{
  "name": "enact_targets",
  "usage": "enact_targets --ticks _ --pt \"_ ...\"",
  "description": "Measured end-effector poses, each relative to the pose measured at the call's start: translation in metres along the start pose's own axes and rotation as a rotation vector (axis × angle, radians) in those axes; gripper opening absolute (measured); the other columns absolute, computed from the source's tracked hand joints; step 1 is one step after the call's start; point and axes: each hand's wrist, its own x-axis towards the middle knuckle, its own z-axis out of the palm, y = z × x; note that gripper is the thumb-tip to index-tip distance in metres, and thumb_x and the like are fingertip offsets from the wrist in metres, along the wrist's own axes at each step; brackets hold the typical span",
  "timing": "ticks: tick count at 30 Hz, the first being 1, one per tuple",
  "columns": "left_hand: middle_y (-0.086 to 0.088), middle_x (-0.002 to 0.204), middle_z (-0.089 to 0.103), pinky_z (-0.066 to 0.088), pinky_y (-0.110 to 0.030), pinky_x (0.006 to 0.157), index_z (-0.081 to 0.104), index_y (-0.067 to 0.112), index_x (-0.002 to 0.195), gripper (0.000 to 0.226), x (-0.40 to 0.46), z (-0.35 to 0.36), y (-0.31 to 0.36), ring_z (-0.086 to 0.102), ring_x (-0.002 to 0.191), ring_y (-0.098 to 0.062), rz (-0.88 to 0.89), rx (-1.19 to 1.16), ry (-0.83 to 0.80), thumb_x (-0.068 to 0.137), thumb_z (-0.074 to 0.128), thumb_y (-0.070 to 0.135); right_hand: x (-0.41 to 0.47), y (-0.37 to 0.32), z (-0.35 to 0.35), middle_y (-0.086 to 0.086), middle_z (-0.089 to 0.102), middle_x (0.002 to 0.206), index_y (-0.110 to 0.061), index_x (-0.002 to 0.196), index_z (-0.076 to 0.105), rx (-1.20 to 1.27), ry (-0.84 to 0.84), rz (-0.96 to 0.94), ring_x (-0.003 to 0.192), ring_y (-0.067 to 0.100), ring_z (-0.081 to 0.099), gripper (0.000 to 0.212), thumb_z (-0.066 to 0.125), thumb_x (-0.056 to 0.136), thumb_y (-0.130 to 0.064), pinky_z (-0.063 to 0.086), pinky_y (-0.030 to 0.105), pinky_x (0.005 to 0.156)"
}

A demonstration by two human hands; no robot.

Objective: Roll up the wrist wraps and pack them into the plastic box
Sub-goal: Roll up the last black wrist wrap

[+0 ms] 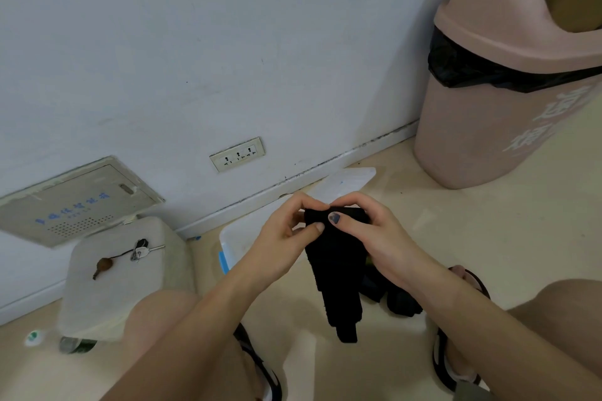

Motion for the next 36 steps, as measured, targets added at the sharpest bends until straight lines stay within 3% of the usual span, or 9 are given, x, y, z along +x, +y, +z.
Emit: enact_targets --ticks 3,5,11,17,23,28,31,34,36 --pt "0.009 0.110 0.065 0.053 -0.028 0.086 0.059 0.037 0.120 0.032 -0.002 0.004 -0.001 0.068 0.101 -0.015 -0.056 -0.004 -0.045 0.105 0.055 0.009 0.000 0.000 -0.002 0.025 0.071 0.104 -0.010 0.106 0.069 -0.027 0.021 -0.017 0.097 0.040 0.073 0.009 0.070 0.097 -0.010 0.061 0.048 0.085" --pt "0.010 0.110 0.066 0.053 -0.028 0.089 0.057 0.036 0.126 0.030 -0.002 0.005 0.000 0.067 0.104 -0.013 -0.057 0.020 -0.048 0.106 0.055 0.013 -0.001 -0.001 -0.003 0.021 0.072 0.100 -0.012 0.105 0.069 -0.067 0.026 -0.040 0.092 0.035 0.074 0.009 0.071 0.096 -0.009 0.061 0.047 0.084" --pt "0.009 0.111 0.069 0.054 -0.024 0.087 0.063 0.023 0.116 0.027 -0.002 0.005 0.004 0.067 0.104 -0.009 -0.004 -0.003 -0.016 0.103 0.056 0.001 -0.002 -0.004 -0.006 0.006 0.072 0.094 -0.017 0.106 0.068 -0.081 -0.017 -0.016 0.087 0.024 0.073 0.013 0.072 0.096 -0.010 0.062 0.039 0.078" --pt "0.021 0.098 0.066 0.051 -0.020 0.084 0.061 0.020 0.110 0.029 -0.001 0.002 0.005 0.064 0.100 -0.002 0.031 0.022 0.021 0.101 0.054 -0.006 0.000 -0.005 -0.005 0.007 0.071 0.112 -0.028 0.108 0.072 -0.137 -0.015 0.059 0.106 0.022 0.071 0.014 0.064 0.101 -0.037 0.056 0.033 0.085" --pt "0.019 0.092 0.067 0.049 -0.020 0.082 0.062 0.021 0.104 0.034 -0.001 0.005 0.006 0.063 0.092 -0.002 -0.026 -0.020 0.015 0.098 0.052 -0.011 -0.002 -0.004 -0.005 0.016 0.071 0.108 -0.015 0.112 0.071 -0.135 -0.023 -0.046 0.099 0.026 0.072 0.012 0.066 0.101 -0.019 0.060 0.034 0.085" --pt "0.006 0.093 0.066 0.049 -0.029 0.081 0.059 0.030 0.116 0.025 -0.001 0.005 0.007 0.064 0.088 -0.013 -0.174 -0.162 -0.062 0.095 0.054 0.015 -0.004 -0.003 -0.005 0.012 0.073 0.107 -0.014 0.113 0.071 -0.147 -0.001 -0.071 0.102 0.029 0.072 0.016 0.068 0.098 -0.008 0.062 0.040 0.088" --pt "0.004 0.091 0.066 0.051 -0.030 0.082 0.057 0.027 0.118 0.016 -0.001 0.006 0.007 0.065 0.086 -0.012 -0.172 -0.152 -0.045 0.106 0.051 0.018 -0.005 -0.002 -0.004 0.013 0.073 0.108 -0.014 0.113 0.070 -0.130 -0.003 -0.072 0.103 0.028 0.073 0.017 0.068 0.098 -0.007 0.062 0.040 0.089" --pt "0.004 0.097 0.066 0.052 -0.034 0.088 0.061 0.028 0.115 0.017 -0.001 0.004 0.008 0.064 0.095 -0.014 -0.131 -0.145 -0.025 0.101 0.057 0.018 -0.004 -0.003 -0.005 0.015 0.072 0.106 -0.015 0.115 0.069 -0.078 -0.003 -0.028 0.096 0.025 0.074 0.018 0.067 0.098 -0.009 0.061 0.035 0.080" --pt "0.009 0.099 0.066 0.052 -0.026 0.085 0.062 0.025 0.113 0.019 -0.001 0.004 0.010 0.063 0.097 -0.009 -0.092 -0.133 -0.013 0.101 0.059 0.010 -0.002 -0.005 -0.006 0.010 0.073 0.107 -0.020 0.119 0.068 -0.090 -0.008 0.026 0.095 0.020 0.075 0.021 0.067 0.099 -0.013 0.058 0.027 0.077"
